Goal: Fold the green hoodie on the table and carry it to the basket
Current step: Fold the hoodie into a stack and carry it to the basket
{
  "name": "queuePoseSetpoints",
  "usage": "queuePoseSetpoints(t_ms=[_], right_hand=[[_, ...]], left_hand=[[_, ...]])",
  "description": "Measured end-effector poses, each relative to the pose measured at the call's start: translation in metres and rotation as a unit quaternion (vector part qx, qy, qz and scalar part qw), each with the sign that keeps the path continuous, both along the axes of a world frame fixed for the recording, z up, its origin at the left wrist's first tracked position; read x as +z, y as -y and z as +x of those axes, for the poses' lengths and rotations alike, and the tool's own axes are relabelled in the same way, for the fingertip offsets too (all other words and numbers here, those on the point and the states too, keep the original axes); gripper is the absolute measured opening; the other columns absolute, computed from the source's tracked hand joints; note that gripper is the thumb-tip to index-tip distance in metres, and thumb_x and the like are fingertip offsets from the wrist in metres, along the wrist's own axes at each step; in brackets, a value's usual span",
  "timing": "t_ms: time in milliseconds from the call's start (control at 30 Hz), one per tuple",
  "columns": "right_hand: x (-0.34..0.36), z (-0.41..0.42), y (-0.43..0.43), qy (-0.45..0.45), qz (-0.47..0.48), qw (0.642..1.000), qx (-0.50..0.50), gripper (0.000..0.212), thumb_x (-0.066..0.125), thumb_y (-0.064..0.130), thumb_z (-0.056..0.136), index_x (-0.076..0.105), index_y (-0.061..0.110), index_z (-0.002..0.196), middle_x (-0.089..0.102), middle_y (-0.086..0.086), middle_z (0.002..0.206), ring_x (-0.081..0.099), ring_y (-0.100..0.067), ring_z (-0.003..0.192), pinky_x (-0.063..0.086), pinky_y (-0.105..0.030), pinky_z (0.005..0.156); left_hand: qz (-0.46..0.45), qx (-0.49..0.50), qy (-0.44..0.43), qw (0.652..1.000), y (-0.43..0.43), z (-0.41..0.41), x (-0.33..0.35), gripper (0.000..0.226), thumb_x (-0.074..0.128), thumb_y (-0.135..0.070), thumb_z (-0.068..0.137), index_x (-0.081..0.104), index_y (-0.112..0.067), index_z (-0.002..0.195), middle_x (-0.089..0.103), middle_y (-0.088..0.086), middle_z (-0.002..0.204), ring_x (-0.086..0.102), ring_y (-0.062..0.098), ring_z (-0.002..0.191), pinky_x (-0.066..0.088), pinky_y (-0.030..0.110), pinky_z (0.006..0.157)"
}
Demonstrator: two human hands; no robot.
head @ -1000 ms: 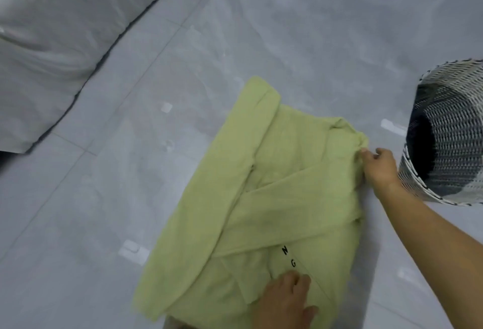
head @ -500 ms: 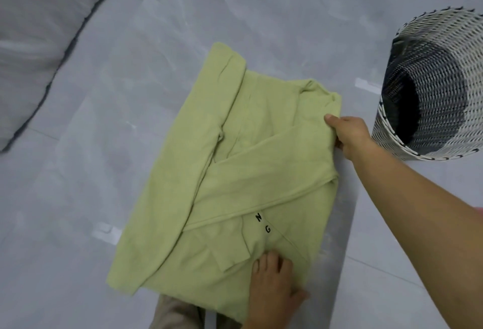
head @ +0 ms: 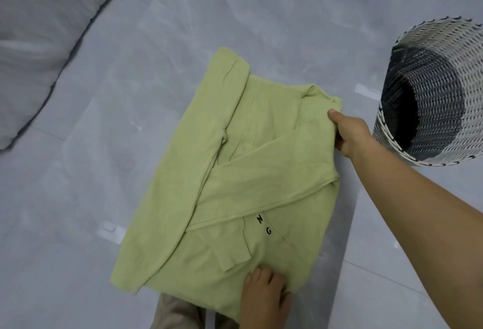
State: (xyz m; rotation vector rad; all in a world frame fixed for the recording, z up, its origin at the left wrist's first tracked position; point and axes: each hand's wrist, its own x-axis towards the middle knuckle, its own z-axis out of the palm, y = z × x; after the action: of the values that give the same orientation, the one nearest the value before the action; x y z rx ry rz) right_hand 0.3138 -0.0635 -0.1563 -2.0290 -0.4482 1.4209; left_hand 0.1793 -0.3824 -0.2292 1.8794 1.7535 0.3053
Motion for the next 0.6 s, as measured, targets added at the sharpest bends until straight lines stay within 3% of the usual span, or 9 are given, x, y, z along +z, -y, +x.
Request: queuePoseSetpoints(t_ms=[133,233,300,367,467,567,600], right_hand=[[0.005,-0.004,-0.004,0.009,-0.004,1.000,0.012,0.039,0.062,0.025,0.086,0.056,0.000,0.115,0.061,-0.013,0.108,0.059,-0.027,0.094,0.051,-0.040,0.085],[0.006,-0.005,-0.007,0.021,0.009,0.999,0.027,0.026,0.062,0.023,0.087,0.058,0.003,0.102,0.061,-0.008,0.093,0.059,-0.024,0.081,0.052,-0.038,0.080],[0.009,-0.004,-0.009,0.027,0.016,0.999,0.033,0.017,0.062,0.023,0.087,0.056,0.006,0.089,0.060,-0.006,0.083,0.057,-0.018,0.070,0.051,-0.032,0.067],[0.010,-0.003,-0.011,0.037,0.021,0.999,0.034,0.017,0.063,0.023,0.086,0.057,0.007,0.087,0.064,-0.014,0.096,0.057,-0.021,0.073,0.053,-0.034,0.070],[0.012,-0.003,-0.010,0.059,0.015,0.998,0.032,0.034,0.065,0.024,0.084,0.059,-0.002,0.105,0.060,-0.022,0.120,0.058,-0.026,0.088,0.051,-0.044,0.091],[0.019,-0.010,-0.011,0.066,0.015,0.997,0.037,0.033,0.063,0.022,0.085,0.059,-0.002,0.107,0.063,-0.019,0.112,0.059,-0.024,0.082,0.052,-0.041,0.089],[0.022,-0.013,-0.013,0.070,0.020,0.996,0.042,0.033,0.062,0.021,0.086,0.058,-0.002,0.109,0.064,-0.018,0.109,0.058,-0.023,0.077,0.054,-0.038,0.084]], left_hand=[[-0.043,-0.011,-0.052,0.998,0.001,0.006,-0.004,0.042,0.041,-0.056,0.042,0.041,-0.024,0.070,0.042,0.004,0.073,0.034,0.018,0.069,0.019,0.030,0.058],[-0.065,0.000,-0.043,0.997,-0.002,0.009,-0.005,0.034,0.038,-0.049,0.042,0.054,-0.021,0.054,0.039,0.003,0.073,0.034,0.017,0.069,0.019,0.029,0.057],[-0.056,0.043,-0.006,0.997,-0.004,0.007,-0.004,0.029,0.040,-0.047,0.043,0.050,-0.025,0.059,0.036,-0.004,0.074,0.034,0.013,0.068,0.021,0.025,0.057],[-0.051,0.109,0.092,0.988,-0.003,0.001,0.000,0.027,0.047,-0.042,0.047,0.042,-0.027,0.068,0.031,-0.009,0.073,0.036,0.007,0.066,0.027,0.019,0.057],[-0.089,0.241,0.247,0.934,0.002,-0.014,0.014,0.018,0.055,-0.036,0.056,0.052,-0.029,0.073,0.040,-0.016,0.064,0.043,-0.004,0.060,0.031,0.008,0.053],[-0.160,0.355,0.351,0.852,0.005,-0.029,0.034,0.009,0.058,-0.047,0.060,0.060,-0.053,0.066,0.054,-0.016,0.063,0.048,-0.009,0.056,0.038,0.012,0.057],[-0.177,0.363,0.367,0.838,0.003,-0.034,0.040,0.012,0.063,-0.042,0.066,0.062,-0.054,0.064,0.057,-0.013,0.064,0.049,-0.008,0.056,0.039,0.013,0.057]])
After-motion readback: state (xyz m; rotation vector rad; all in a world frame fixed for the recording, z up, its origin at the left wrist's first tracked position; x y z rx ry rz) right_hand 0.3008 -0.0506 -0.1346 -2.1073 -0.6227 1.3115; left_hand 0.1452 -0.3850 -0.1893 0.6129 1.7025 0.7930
